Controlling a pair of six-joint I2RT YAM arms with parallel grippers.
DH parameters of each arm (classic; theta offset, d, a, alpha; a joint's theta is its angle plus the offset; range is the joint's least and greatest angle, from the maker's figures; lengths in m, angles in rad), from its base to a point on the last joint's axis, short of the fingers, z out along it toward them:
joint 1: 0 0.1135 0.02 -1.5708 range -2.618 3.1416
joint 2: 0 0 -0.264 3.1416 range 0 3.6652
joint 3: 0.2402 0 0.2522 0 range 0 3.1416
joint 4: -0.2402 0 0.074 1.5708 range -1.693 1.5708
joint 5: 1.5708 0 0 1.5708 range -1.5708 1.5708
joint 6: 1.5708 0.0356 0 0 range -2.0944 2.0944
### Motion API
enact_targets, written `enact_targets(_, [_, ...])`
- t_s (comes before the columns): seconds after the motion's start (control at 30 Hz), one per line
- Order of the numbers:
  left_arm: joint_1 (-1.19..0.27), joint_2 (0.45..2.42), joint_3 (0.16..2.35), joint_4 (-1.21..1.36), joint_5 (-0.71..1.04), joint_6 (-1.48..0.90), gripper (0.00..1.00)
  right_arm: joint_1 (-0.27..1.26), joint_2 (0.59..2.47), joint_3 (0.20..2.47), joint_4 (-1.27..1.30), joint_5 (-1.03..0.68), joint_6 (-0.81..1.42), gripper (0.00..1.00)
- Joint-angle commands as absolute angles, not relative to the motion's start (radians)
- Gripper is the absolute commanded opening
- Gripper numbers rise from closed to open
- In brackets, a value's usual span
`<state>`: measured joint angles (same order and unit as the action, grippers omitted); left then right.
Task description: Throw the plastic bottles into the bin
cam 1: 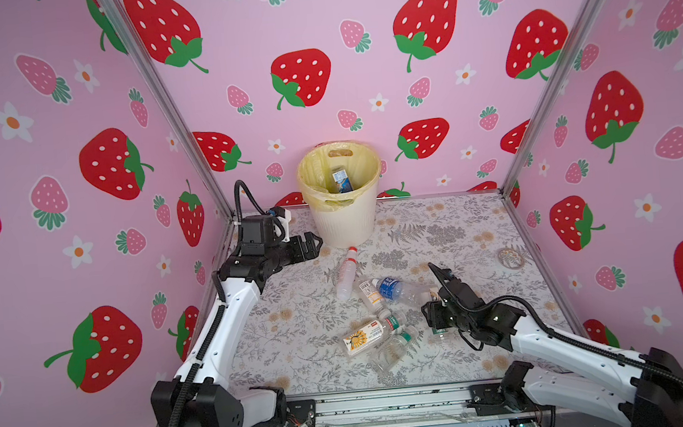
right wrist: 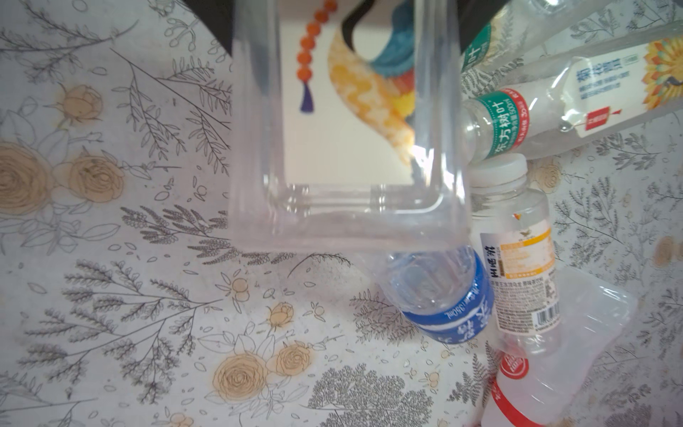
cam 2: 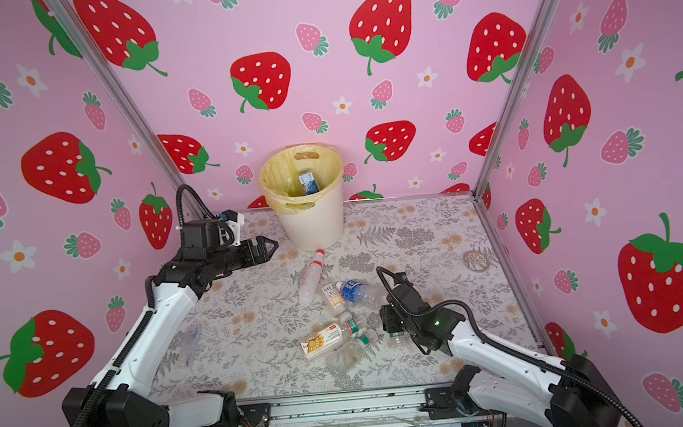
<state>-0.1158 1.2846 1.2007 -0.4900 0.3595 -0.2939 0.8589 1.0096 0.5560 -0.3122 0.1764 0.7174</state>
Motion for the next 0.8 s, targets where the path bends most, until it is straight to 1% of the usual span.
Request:
enact_targets(0.0, [-0.110,1.267,1.200,-0.491,0.370,-0.300,0.99,0.853,1.029,0.595,-0.327,0.195,0.733,0.60])
enact_targets(0.07, [-0.110,1.264,1.200,-0.491,0.367,-0.301,0.99,0.853,1.041,0.610,-0.337,0.198,0.730,0.60])
enact_targets(0.17, [-0.110,1.258,1.202,-0.495,0.367,-0.298,0.99,0.847,1.074,0.637,-0.382,0.248,0.751,0.60])
enact_targets(0.3, [-0.110,1.246,1.201,-0.492,0.369,-0.300,0.99,0.844,1.128,0.713,-0.408,0.275,0.736,0.59])
enact_targets(0.53, [-0.110,1.249,1.207,-0.497,0.371,-0.304,0.99,0.842,1.161,0.843,-0.357,0.290,0.672,0.60])
enact_targets(0.77, [-0.110,1.242,1.206,-0.500,0.367,-0.300,0.99,0.842,1.283,0.985,-0.288,0.252,0.604,0.59])
